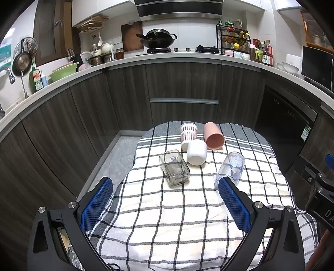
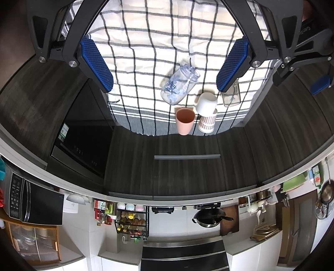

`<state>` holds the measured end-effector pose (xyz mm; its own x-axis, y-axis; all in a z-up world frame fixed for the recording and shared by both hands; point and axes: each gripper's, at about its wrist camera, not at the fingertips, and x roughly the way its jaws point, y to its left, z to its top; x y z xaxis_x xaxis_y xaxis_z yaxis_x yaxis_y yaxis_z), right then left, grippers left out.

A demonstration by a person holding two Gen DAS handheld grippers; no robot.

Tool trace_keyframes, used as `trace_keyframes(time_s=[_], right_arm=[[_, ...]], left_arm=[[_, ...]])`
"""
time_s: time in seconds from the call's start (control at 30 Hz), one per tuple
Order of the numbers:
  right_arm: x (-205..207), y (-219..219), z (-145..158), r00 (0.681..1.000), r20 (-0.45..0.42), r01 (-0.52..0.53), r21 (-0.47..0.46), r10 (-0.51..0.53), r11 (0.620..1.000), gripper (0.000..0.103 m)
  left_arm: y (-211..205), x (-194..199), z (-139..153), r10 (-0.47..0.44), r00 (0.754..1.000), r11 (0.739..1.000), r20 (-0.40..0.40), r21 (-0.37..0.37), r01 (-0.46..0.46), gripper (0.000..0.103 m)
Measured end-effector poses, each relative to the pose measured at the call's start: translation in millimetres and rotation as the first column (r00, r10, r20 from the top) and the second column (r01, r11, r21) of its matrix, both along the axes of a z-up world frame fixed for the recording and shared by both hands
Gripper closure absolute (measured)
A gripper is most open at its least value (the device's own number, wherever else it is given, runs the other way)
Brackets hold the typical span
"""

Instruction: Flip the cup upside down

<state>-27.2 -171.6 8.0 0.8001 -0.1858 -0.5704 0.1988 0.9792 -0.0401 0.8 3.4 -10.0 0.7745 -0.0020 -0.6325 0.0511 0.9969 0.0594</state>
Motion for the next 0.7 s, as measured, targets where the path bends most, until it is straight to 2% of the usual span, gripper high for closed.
trace_keyframes(time_s=[0.7], right_arm=[[2.4,-3.7,-7.6,1.0,-0.004,0.003,0.005,-0.003,1.0,0.004]], left_arm=[[0.3,0.8,-10.2,0.0,1.0,1.0,-0.016,-0.003,0.0,0.0]])
